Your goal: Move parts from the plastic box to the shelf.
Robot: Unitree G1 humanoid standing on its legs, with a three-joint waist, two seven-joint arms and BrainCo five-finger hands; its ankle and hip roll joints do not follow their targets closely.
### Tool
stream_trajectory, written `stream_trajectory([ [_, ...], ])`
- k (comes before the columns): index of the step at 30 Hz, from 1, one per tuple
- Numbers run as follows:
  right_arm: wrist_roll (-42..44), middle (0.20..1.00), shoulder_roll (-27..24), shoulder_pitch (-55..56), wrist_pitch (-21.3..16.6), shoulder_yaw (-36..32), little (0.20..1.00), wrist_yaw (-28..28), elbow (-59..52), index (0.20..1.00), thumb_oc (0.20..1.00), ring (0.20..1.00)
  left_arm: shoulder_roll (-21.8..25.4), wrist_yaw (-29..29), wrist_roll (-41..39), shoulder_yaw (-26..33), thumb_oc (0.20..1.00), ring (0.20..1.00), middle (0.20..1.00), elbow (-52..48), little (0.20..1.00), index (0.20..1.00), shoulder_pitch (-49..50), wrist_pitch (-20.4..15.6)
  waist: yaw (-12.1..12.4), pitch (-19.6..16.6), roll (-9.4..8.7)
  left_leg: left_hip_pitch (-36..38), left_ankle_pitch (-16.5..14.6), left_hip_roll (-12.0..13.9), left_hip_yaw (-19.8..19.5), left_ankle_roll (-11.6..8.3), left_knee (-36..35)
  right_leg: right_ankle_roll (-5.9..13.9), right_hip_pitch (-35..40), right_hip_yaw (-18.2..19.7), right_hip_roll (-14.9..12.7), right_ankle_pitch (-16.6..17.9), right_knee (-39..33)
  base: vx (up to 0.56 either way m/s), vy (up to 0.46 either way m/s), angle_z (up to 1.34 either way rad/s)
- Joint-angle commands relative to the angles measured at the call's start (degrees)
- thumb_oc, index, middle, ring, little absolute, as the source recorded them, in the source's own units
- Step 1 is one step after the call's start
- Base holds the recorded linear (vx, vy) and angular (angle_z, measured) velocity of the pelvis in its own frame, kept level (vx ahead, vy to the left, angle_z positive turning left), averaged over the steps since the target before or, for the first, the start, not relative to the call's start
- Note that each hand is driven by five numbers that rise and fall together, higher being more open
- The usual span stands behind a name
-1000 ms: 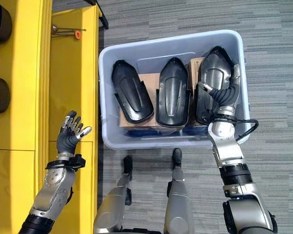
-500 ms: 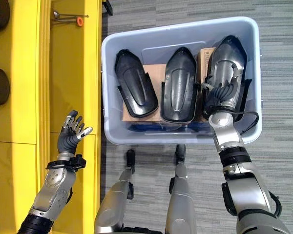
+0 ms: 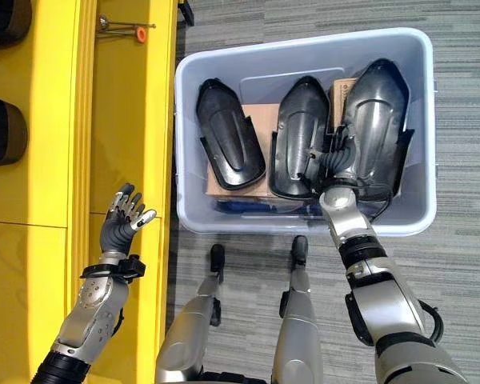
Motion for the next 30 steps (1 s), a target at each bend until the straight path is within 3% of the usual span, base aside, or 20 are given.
stream_trajectory([
  [1,5.34,1.0,4.21,2.98,-0.33,2.78,1.0,4.09,0.39,1.0,1.0,1.0,0.65,0.56,-0.28,-0.71,1.0,1.0,1.0,-3.6,1.0,1.0,-0.09,-2.38,1.35,-0.91,-0.84,2.58,-2.65,0.34,-2.41,0.05,0.26,5.11,-4.28,-4.88,-4.62,-2.04,5.8,0.0,0.0,0.0],
  [7,5.19,1.0,6.36,6.88,-0.54,3.55,1.0,5.15,-4.6,1.0,1.0,1.0,0.22,0.74,-0.14,0.03,1.0,1.0,1.0,-3.19,1.0,1.0,0.34,-2.04,1.0,-0.96,-1.24,2.86,-2.79,0.53,-2.28,0.0,0.26,5.21,-4.03,-5.0,-4.73,-2.04,5.77,0.0,0.0,0.0],
  [14,6.76,1.0,6.96,14.05,-2.31,1.67,1.0,5.73,-18.66,1.0,1.0,1.0,-0.43,1.46,0.62,1.11,1.0,1.0,1.0,-2.78,1.0,1.0,0.51,-1.33,-0.01,-1.14,-2.2,3.25,-3.05,0.82,-2.41,-0.09,0.26,5.26,-3.54,-5.28,-4.96,-2.27,5.74,0.0,0.0,0.0],
  [23,7.28,1.0,5.31,18.28,-6.68,-4.37,1.0,4.48,-38.02,1.0,1.0,1.0,-1.05,2.27,1.5,2.69,1.0,1.0,1.0,-3.89,1.0,1.0,1.06,-1.07,-1.15,-1.58,-3.28,3.96,-3.58,1.21,-1.88,-0.43,0.26,5.48,-2.84,-5.37,-4.89,-2.34,5.47,0.0,0.0,0.0],
  [30,7.1,1.0,5.37,19.53,-9.93,-7.81,1.0,2.32,-46.58,1.0,1.0,1.0,-1.06,2.55,1.74,2.46,1.0,1.0,1.0,-4.29,1.0,1.0,1.23,-1.05,-1.91,-2.01,-3.73,4.2,-3.91,1.25,-1.55,-0.51,0.26,5.56,-2.56,-5.06,-4.72,-2.24,5.18,0.0,0.0,0.0],
])
